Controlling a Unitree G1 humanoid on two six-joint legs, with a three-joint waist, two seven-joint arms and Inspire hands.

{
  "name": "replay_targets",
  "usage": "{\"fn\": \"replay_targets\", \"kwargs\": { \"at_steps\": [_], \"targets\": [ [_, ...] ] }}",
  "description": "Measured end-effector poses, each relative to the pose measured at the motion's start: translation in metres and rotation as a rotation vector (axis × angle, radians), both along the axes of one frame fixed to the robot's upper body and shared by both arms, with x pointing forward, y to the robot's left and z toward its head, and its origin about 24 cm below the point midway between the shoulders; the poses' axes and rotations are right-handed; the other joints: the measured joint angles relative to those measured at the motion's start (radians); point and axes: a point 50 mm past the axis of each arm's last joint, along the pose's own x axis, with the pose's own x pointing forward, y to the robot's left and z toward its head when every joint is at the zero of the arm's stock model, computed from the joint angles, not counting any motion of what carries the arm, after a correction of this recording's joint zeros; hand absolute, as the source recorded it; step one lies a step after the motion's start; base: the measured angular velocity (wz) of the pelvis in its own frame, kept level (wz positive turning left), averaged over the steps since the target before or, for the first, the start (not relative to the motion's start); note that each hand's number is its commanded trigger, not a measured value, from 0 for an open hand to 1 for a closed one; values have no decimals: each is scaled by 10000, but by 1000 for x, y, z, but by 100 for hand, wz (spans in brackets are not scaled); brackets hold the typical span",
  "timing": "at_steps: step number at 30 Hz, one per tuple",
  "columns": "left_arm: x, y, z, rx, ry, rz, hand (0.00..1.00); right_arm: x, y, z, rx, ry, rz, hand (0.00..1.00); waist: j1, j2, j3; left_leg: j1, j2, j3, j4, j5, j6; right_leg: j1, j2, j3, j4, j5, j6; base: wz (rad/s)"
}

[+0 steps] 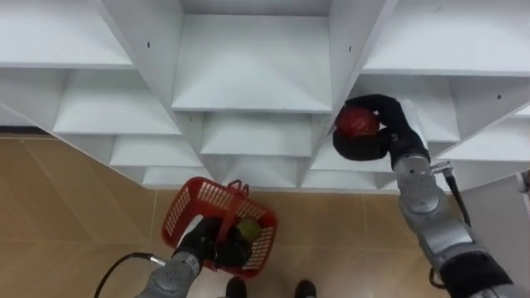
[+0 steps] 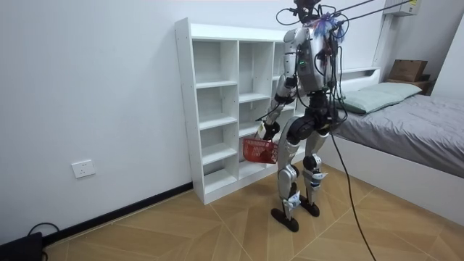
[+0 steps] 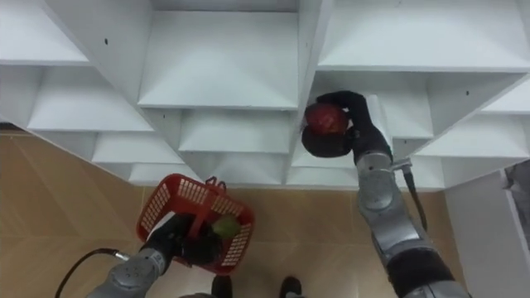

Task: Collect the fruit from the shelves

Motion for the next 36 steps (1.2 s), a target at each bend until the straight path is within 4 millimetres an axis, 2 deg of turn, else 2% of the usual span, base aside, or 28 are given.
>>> {"fn": "replay_targets", "kwargs": {
  "at_steps": [2,5,11,17,27,32,36],
  "targets": [
    [-5,1,-2,-46,52,60,100,-10,4,-10,150,404,235,100,-199,82,-88,249,-17,110,-178,0,-2,121,-12,85,-4,5,19,-11],
    [-12,4,-6,-45,187,116,100,-25,8,-20,374,758,562,100,-361,154,-147,380,37,205,-226,5,-4,279,61,146,-176,106,38,-11],
    [-8,2,1,-269,-295,224,100,-44,27,-33,1194,1241,996,100,-696,152,-150,364,116,339,-213,4,-4,261,175,308,-338,258,39,-9],
    [-3,-4,8,-544,-899,111,100,-58,40,-42,1693,1711,1607,100,-701,156,-150,375,196,491,-216,-27,-45,235,261,388,-382,277,12,-7],
    [-9,-15,4,-818,-706,-85,100,-65,51,-44,1797,1995,2428,100,-696,181,-164,374,204,492,-248,-34,-57,254,287,379,-473,283,6,0],
    [-10,-17,4,-904,-688,-139,100,-72,55,-49,1893,2254,2639,100,-664,278,-218,383,207,495,-253,-34,-58,262,288,357,-483,289,-2,0],
    [-10,-20,5,-1115,-671,-120,100,-75,58,-53,2063,2495,2679,100,-686,351,-204,514,214,502,-296,-34,-58,416,311,360,-567,334,-2,0]
  ]
}}
